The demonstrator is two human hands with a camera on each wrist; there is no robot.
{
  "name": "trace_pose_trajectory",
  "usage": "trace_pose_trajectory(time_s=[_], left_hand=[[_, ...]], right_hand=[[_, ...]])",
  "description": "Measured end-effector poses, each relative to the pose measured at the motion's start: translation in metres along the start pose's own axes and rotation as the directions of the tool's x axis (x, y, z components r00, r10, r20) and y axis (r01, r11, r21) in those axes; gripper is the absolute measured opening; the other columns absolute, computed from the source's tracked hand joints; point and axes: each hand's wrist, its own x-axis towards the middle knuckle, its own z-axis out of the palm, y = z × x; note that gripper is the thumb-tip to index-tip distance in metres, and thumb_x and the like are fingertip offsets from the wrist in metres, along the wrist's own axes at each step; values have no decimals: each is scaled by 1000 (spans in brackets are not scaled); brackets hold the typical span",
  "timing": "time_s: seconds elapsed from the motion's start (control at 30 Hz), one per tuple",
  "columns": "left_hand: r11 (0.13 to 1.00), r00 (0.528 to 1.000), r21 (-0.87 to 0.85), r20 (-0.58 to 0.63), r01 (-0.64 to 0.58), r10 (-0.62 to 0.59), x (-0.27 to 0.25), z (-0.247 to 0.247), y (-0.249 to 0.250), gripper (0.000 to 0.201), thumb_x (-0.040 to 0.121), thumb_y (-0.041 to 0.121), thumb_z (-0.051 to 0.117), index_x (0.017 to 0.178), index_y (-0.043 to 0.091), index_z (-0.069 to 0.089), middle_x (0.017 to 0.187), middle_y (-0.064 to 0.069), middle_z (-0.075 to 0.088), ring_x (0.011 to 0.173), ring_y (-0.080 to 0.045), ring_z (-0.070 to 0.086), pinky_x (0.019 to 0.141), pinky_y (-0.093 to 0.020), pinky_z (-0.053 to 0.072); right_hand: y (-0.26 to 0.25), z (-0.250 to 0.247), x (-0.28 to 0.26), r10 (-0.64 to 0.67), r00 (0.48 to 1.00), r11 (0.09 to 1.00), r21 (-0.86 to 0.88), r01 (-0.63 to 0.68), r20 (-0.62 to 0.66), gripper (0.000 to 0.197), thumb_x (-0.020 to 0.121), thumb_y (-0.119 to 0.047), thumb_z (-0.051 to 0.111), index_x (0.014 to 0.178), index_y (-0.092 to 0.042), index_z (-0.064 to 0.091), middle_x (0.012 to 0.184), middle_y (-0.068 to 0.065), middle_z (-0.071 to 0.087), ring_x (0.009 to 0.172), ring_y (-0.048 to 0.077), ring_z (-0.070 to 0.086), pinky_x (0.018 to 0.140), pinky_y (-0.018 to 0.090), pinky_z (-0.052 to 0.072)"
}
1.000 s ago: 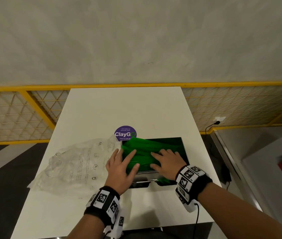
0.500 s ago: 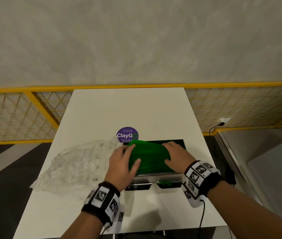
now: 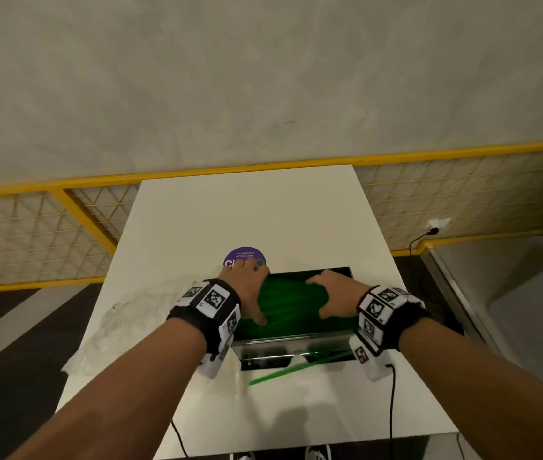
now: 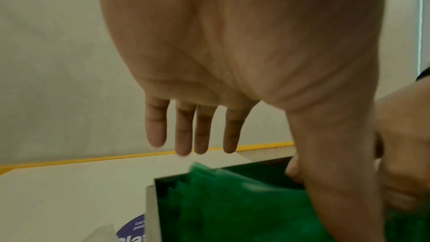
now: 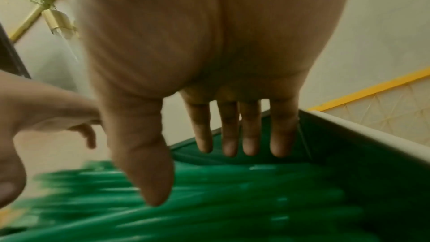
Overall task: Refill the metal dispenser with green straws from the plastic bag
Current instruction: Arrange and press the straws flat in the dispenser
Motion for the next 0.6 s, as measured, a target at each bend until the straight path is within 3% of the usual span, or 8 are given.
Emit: trace_pose_trajectory(time_s=[0.07,0.17,0.23,0.27,0.33,0.4,0.5,0.6], left_hand=[[999,997,-34,82,10,-7,-1,5,-1,103,68,52,75,147,21,18,149,-10,25,136,-31,30,108,-48,36],[1000,999,-29,48,4,-3,-2,10,0,97,74,56,68,148,25,14,150,-9,24,137,-31,27,109,-49,32],[1000,1000,-9,-20,-4,4,-4,16,0,92,77,56,63,149,27,13,152,-8,21,139,-31,23,111,-49,27],[1000,999,-6,-51,-6,5,-5,20,0,90,79,57,61,149,28,13,153,-8,19,139,-31,21,111,-49,26],[1000,997,-11,-82,-15,14,-8,26,1,86,81,57,58,149,29,13,155,-6,16,139,-31,21,110,-50,26],[999,997,-35,-78,-17,15,-11,35,-1,82,83,55,56,148,30,14,157,-5,12,140,-31,21,110,-51,27],[999,992,-46,-125,-10,4,-13,41,-5,81,83,52,58,148,30,15,157,-5,12,141,-30,20,110,-50,26],[997,990,-76,-140,-4,-7,-11,39,-5,85,82,50,61,149,27,14,156,-7,13,142,-30,16,111,-49,24]], right_hand=[[-1,0,-5,-26,998,999,-44,29,63,88,79,-19,72,150,-19,20,150,8,24,136,26,31,111,36,34],[-4,2,-8,-21,997,1000,2,21,79,85,82,-22,70,150,-20,19,152,8,23,137,25,31,111,36,33],[-9,3,-22,-55,997,996,-69,50,-61,69,87,-25,63,146,-18,29,146,7,31,132,24,36,109,36,36],[-12,8,-34,-129,970,986,-135,102,-208,56,88,-25,60,139,-15,38,138,6,38,125,23,42,104,37,41],[-19,29,-60,-357,856,931,-221,292,-374,26,89,-23,56,113,-12,55,113,6,54,100,21,54,85,39,49],[-19,71,-78,-444,872,889,-223,399,-208,18,92,-23,51,104,-12,59,105,6,60,92,22,58,79,39,50],[1,124,-62,-254,952,903,-311,296,170,33,96,-29,47,124,-13,54,124,10,55,113,29,54,93,38,45],[7,148,-26,-180,958,914,-322,247,223,39,95,-27,51,127,-7,49,131,15,49,121,32,49,100,40,42]])
